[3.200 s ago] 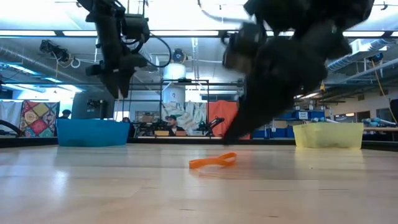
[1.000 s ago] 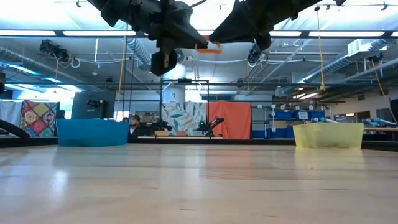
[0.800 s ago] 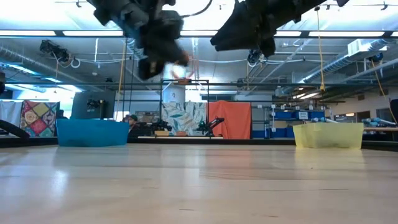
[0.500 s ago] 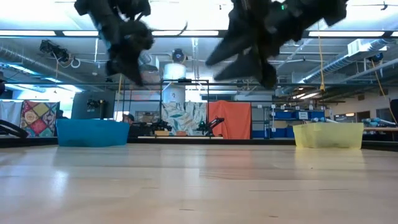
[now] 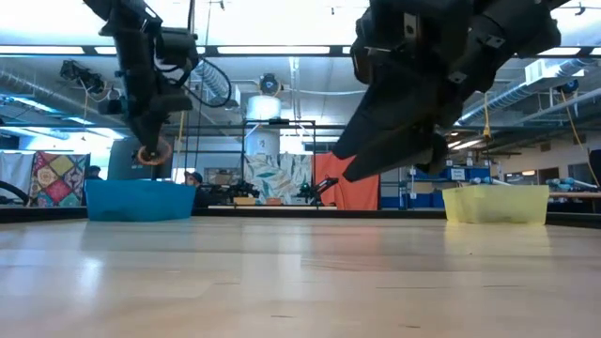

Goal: Sort rubber bands into baskets
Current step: Put the orange rubber band into the blue bin

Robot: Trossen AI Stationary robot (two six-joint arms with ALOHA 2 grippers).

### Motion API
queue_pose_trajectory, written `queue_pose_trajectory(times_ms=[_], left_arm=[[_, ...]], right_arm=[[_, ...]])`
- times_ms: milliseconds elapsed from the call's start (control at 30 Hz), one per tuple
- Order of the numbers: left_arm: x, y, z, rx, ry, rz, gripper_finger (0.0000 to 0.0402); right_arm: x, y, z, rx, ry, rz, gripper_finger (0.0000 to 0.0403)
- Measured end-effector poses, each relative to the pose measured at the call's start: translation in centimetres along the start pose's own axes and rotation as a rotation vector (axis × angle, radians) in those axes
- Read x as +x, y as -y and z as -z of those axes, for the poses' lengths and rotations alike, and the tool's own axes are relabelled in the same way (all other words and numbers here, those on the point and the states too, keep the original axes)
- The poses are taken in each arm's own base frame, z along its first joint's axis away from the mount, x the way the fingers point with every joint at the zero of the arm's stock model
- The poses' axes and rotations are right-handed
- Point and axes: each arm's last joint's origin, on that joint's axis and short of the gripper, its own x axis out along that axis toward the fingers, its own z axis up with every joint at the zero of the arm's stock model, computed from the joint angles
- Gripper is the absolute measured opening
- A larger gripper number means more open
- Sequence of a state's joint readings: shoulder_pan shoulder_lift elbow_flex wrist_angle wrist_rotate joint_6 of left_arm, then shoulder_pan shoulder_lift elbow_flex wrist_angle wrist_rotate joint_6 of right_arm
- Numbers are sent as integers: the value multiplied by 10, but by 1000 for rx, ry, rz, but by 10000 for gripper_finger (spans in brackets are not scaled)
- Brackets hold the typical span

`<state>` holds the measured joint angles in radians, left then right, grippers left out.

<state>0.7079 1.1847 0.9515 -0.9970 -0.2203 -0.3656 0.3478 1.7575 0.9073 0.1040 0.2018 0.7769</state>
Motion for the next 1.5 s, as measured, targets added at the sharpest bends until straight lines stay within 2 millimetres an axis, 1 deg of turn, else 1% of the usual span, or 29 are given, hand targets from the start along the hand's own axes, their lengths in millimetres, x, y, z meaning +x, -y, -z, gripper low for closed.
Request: queue_pose_trajectory(times_ms=[133, 300, 400, 500, 600, 667, 767, 833, 967, 1033, 1133, 1200, 1333, 1400, 1500], left_arm=[[11, -9, 3, -16, -21, -23, 58], [28, -14, 10, -55, -52, 13, 139], [34, -15, 14, -80, -72, 8, 183], [34, -14, 18, -79, -107, 46, 206], [30, -6, 18, -70, -106, 86, 210], [23, 0, 20, -41, -81, 111, 208], [9, 12, 21, -6, -12, 167, 202], [-4, 20, 25, 9, 29, 213, 198], [-28, 39, 38, 6, 120, 350, 191], [-39, 49, 45, 12, 158, 426, 188], [-53, 63, 55, 99, 223, 507, 186], [-58, 71, 62, 156, 246, 536, 186], [-66, 86, 74, 233, 261, 609, 186], [-68, 92, 79, 247, 252, 636, 186], [-68, 101, 85, 252, 228, 655, 186]], right_arm=[[-2, -3, 1, -12, -29, -38, 182], [2, -4, 7, -94, -138, -128, 210], [0, -9, 13, -211, -144, -152, 232], [-2, -16, 22, -340, -160, -182, 248], [-5, -21, 29, -429, -177, -199, 253], [-6, -25, 34, -496, -183, -218, 253], [-9, -32, 42, -609, -200, -273, 249], [-11, -35, 47, -663, -213, -305, 249], [-13, -40, 52, -723, -217, -344, 249], [-11, -41, 55, -730, -206, -339, 248], [-8, -43, 58, -719, -231, -382, 248], [-9, -46, 60, -764, -245, -423, 249], [-8, -60, 68, -852, -228, -482, 250], [-2, -69, 72, -866, -200, -514, 250], [16, -73, 86, -883, -244, -487, 250]])
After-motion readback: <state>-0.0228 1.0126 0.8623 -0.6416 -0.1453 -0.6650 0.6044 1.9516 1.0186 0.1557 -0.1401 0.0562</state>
